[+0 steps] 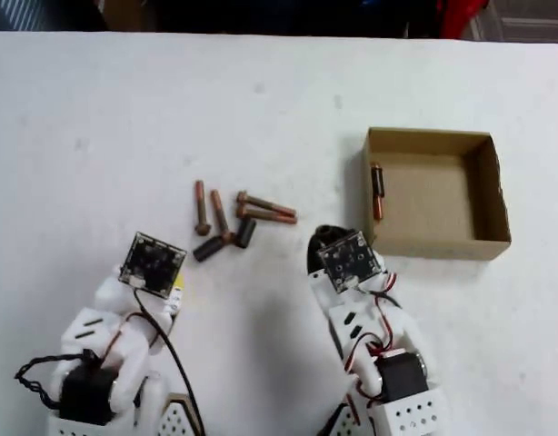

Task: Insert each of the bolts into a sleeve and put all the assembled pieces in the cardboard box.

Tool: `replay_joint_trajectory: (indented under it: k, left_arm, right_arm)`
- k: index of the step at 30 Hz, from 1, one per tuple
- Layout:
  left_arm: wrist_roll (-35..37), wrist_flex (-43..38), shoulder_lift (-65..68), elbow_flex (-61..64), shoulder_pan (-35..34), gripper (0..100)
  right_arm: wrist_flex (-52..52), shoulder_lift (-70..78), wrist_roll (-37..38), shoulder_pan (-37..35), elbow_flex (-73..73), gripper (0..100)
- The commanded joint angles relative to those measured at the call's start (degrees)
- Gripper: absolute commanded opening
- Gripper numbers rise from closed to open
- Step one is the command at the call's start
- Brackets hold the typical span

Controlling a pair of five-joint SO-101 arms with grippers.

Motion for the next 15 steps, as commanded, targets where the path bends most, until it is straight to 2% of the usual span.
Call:
replay_joint_trajectory:
  k: [1, 7, 12, 15]
  left_arm:
    - [-0.53, -0.09, 0.40, -4.22, 0.48, 7]
    - [-0.62, 0.09, 1.80, -8.18, 0.48, 7]
    - [-0.62, -2.29, 15.52, -9.41, 0.48, 7]
    - [-0.62, -4.22, 25.45, -12.48, 0.75, 7]
  right_arm:
    - [-1.71, -0.75, -0.53, 0.22, -0.88, 1.7]
    - [-3.30, -0.75, -0.26, -5.05, 1.41, 1.7]
    - [-11.56, -0.48, -0.44, -5.93, 4.48, 1.7]
    - [-12.70, -0.66, -0.53, -5.93, 4.48, 1.7]
